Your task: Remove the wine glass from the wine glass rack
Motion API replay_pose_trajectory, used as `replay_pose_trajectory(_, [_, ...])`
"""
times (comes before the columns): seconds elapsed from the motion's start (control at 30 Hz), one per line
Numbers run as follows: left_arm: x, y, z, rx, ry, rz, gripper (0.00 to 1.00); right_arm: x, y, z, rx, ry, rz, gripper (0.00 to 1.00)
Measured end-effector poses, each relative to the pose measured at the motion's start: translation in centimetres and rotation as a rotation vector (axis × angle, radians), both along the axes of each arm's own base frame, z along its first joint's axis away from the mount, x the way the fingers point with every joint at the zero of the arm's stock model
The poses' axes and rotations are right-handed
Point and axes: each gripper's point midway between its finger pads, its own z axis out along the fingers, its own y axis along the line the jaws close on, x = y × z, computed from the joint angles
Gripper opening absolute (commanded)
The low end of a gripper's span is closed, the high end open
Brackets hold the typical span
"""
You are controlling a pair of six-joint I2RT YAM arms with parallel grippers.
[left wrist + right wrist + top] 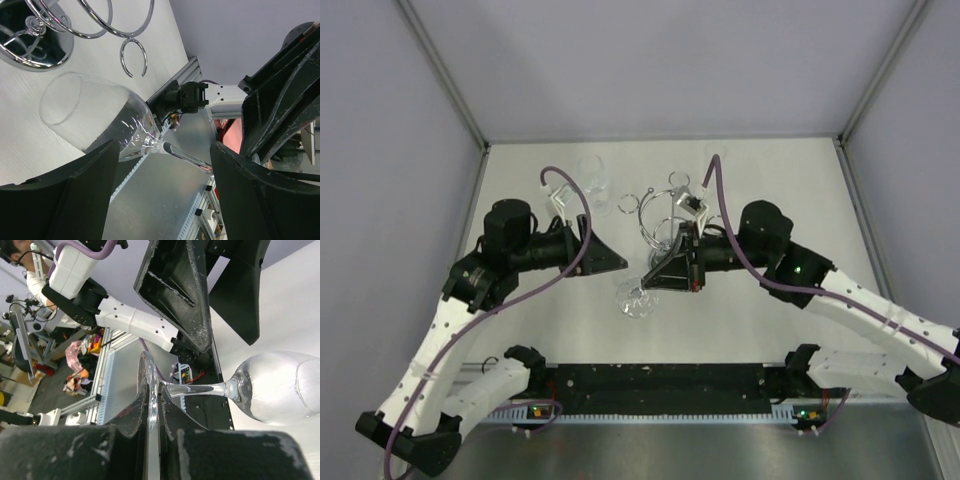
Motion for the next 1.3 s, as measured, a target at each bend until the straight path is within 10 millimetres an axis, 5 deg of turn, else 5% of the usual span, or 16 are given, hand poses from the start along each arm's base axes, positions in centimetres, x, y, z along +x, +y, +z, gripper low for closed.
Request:
replay_pose_trajectory(0.33, [-3.6, 0.3, 3.0, -0.114, 0.047, -0.031, 0.79, -0.4, 0.4, 1.8, 0.014, -0.145, 0.034, 0.00])
replay_pose_trajectory(0.47, [-4.5, 0.0, 2.8, -0.167, 0.102, -0.057, 0.79, -0.3, 0.5, 2.9, 0.023, -0.209, 0.041, 0.00])
replay_pose_trajectory(0.7, [-4.4, -0.5, 2.9, -0.219, 0.185, -0.068, 0.79, -0.3, 1.6, 3.7, 0.017, -0.320, 0.065, 0.00])
replay_pose_trajectory(1.0, [-4.1, -0.8, 3.6, -0.249, 0.205, -0.064, 0.78, -1.1, 2.7, 2.3, -0.017, -0.434, 0.100, 0.00])
replay_pose_trajectory(1.3, [-3.5, -1.1, 3.3, -0.261, 0.229, -0.053, 0.64, -1.0, 3.1, 2.2, -0.016, -0.535, 0.093, 0.00])
